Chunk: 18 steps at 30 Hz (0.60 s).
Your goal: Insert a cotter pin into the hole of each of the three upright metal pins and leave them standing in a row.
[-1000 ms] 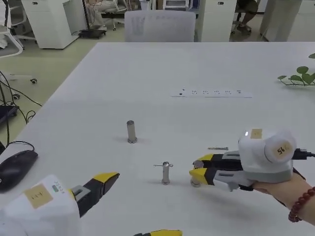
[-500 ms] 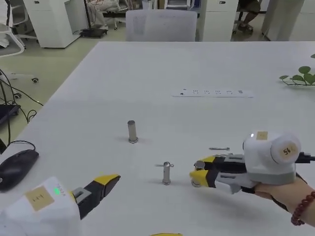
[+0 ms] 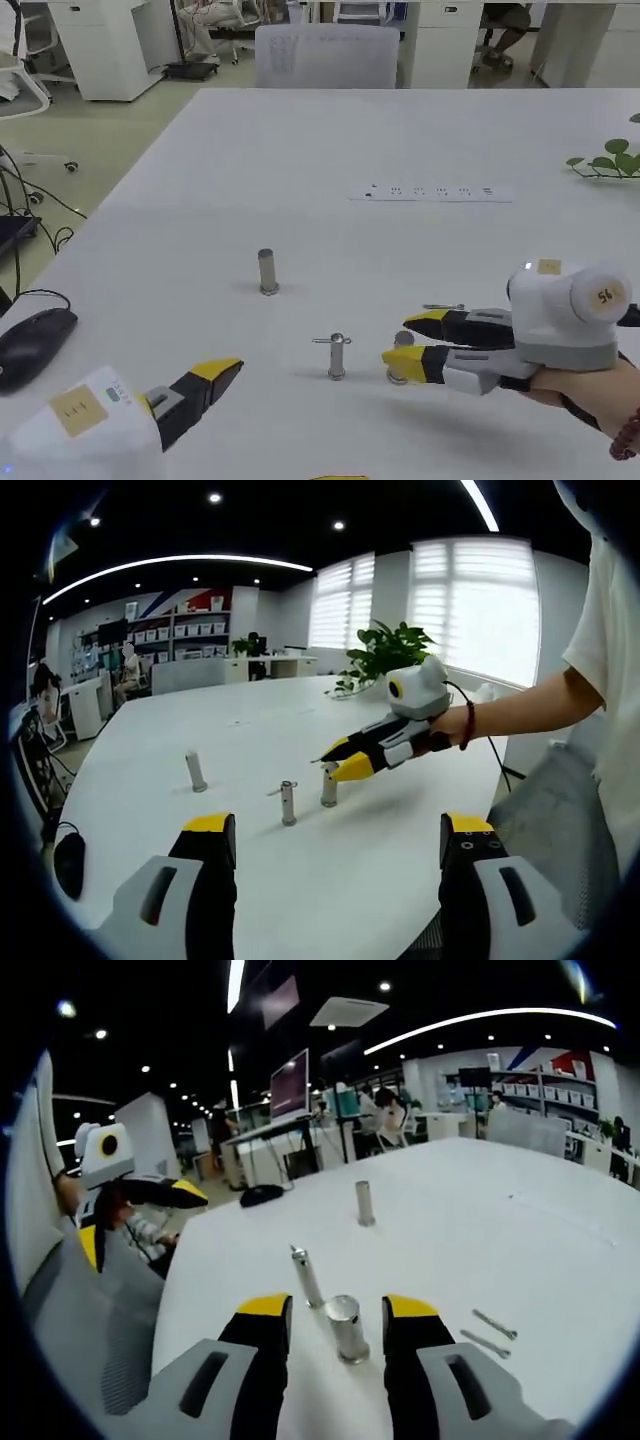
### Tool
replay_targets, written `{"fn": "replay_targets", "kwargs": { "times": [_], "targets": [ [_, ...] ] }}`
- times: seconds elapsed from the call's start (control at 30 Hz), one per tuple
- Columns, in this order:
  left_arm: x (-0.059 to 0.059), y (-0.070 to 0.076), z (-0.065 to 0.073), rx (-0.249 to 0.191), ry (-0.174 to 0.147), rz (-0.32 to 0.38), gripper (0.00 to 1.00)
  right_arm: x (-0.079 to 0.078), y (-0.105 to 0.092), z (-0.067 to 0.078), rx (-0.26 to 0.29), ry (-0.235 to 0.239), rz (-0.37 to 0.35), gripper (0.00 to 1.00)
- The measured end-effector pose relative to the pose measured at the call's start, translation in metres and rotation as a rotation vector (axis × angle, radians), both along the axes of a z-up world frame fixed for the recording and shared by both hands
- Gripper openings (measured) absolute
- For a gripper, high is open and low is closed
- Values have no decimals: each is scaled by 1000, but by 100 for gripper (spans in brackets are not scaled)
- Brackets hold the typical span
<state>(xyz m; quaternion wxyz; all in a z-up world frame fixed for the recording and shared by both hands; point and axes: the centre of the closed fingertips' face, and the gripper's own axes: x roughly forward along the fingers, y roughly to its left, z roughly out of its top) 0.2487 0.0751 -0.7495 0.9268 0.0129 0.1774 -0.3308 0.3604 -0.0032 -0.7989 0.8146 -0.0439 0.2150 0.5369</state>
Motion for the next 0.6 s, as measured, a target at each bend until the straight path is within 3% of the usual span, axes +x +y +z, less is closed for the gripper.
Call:
{"fn": "replay_targets", "kwargs": {
  "times": [0.27, 0.6],
  "targets": [
    [1, 1, 2, -8, -9, 12, 81, -5, -14, 21, -15, -12, 7, 41],
    [4, 0, 3, -15, -16, 23, 76, 14, -43, 20, -131, -32, -13, 37]
  ]
}}
